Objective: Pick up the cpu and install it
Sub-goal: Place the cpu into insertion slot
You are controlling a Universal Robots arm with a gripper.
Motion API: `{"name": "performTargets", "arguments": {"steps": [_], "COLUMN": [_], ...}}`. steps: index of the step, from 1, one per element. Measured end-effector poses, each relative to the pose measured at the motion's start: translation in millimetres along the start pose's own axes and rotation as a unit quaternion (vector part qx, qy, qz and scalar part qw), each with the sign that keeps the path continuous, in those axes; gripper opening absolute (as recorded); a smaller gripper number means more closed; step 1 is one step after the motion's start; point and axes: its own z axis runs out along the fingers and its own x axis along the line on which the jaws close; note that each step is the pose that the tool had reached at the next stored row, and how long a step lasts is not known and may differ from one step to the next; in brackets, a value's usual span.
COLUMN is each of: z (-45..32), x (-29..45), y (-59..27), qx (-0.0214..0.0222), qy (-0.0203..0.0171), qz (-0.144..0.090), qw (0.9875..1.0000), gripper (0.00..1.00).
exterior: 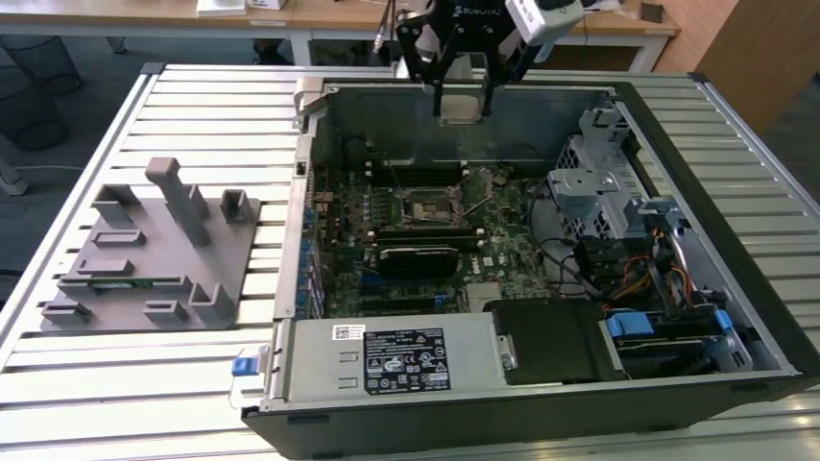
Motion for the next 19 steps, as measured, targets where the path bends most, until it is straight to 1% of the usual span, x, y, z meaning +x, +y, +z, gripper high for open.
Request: {"name": "performTargets", "arguments": {"steps": [4,7,9,11,13,16,19], "z": [0.1,0.5,0.8,1.4,1.8,2.4,2.7], "x": [-2.9,-3.0,-3.0,-3.0,-2.9,-2.9,-2.9], "y": [0.1,0.1,0.1,0.1,0.1,0.1,0.1], "qx": [0.001,0.0026,0.0035,0.0043,0.0051,0.006,0.0064], "qy": [-0.0001,-0.0005,-0.001,-0.0014,-0.0018,-0.0024,-0.0029], "qz": [0.002,0.017,0.034,0.052,0.069,0.094,0.112], "qw": [1.0,0.9998,0.9994,0.9986,0.9976,0.9956,0.9937], "gripper": [0.54,0.54,0.54,0.54,0.54,0.54,0.54]}}
